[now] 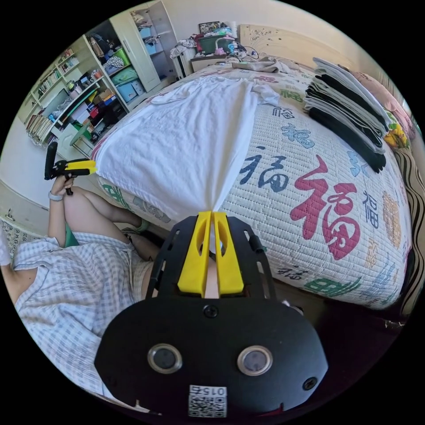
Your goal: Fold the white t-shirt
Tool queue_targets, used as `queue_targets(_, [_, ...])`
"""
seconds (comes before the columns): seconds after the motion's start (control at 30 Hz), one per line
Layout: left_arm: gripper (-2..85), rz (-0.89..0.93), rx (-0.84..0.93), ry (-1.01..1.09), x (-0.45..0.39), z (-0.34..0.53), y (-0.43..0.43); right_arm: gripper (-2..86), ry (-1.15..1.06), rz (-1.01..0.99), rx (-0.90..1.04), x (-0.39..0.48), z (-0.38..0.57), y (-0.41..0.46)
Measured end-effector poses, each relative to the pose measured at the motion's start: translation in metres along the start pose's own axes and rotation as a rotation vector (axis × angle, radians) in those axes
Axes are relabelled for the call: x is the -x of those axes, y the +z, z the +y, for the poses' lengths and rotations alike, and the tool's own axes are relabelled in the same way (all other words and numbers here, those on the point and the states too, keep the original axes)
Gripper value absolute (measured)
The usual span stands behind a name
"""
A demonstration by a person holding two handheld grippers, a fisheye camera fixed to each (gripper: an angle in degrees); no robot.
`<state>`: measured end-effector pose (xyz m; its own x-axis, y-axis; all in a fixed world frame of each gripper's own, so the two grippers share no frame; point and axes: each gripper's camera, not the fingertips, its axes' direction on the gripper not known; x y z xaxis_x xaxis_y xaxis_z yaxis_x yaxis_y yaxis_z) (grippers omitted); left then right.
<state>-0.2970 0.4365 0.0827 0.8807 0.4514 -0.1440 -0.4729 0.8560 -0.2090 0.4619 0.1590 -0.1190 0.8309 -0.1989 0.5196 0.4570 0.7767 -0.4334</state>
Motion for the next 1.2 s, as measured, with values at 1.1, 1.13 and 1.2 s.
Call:
queue_targets(1.1, [-0.2,-0.650,0.112,0.232,-0.134,0.010,-0.008,-0.2,0.061,0.064,0.060,-0.003,0.012,-0.038])
queue_targets(1.13, [-0.3,-0.596,0.091,0.206,-0.126,0.012,-0.018,-0.2,0.059,0.066,0.058,-0.004,0.015,-0.040])
queue_targets(1.2, [-0.4,-0.537,0.072,0.163,-0.115,0.013,-0.031,-0.2,0.056,0.063,0.055,-0.007,0.018,-0.042])
